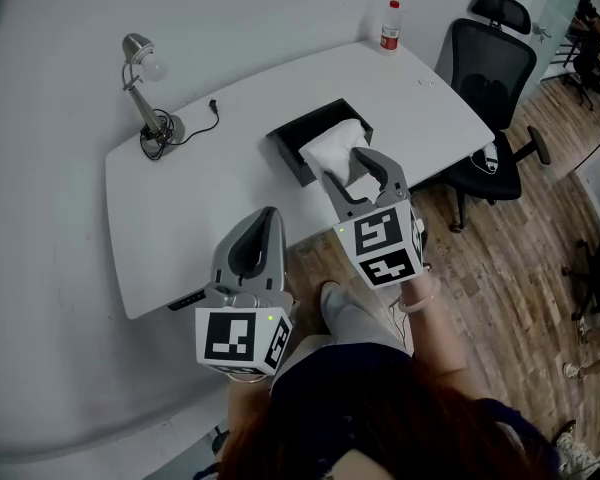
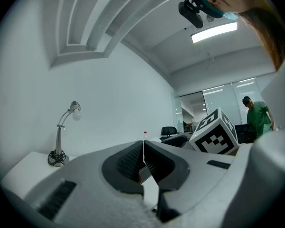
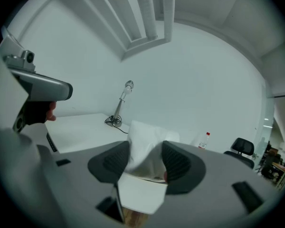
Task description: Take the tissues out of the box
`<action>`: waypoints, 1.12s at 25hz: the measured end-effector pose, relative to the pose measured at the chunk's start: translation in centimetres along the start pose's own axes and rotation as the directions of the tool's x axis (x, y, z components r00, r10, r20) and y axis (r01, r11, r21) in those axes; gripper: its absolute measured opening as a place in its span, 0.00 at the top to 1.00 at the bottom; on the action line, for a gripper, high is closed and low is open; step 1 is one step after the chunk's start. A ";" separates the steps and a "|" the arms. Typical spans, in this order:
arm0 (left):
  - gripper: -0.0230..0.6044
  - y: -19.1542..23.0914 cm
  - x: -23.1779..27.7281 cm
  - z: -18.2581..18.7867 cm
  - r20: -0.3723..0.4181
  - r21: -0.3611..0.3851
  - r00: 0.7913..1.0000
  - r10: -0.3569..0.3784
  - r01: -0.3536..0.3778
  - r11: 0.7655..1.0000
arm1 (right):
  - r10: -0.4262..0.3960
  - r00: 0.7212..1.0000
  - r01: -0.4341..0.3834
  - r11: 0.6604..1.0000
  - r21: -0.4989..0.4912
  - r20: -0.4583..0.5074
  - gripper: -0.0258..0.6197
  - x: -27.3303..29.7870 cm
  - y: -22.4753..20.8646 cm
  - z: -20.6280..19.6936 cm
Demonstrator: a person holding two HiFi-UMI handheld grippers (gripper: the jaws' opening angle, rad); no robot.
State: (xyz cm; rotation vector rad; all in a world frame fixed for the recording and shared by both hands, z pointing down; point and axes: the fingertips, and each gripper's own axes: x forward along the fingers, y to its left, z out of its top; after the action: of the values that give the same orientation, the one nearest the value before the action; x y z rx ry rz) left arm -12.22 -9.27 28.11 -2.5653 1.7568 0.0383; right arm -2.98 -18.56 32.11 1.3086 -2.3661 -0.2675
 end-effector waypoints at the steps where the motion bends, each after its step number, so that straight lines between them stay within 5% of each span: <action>1: 0.92 -0.2 -0.4 0.0 0.001 0.001 1.000 0.000 0.000 1.000 | -0.004 1.000 0.004 1.000 -0.001 0.005 0.61 -0.4 0.2 0.0; 28: 0.92 -2.3 -3.3 0.7 0.028 0.012 0.999 -0.021 0.020 1.000 | -0.042 0.996 0.043 0.999 -0.013 0.079 0.61 -6.1 2.1 1.5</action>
State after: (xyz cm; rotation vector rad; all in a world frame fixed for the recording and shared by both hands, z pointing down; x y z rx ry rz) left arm -11.27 -5.29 27.53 -2.5620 1.7160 0.0630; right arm -2.39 -12.38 29.95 1.3666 -2.3984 -0.3550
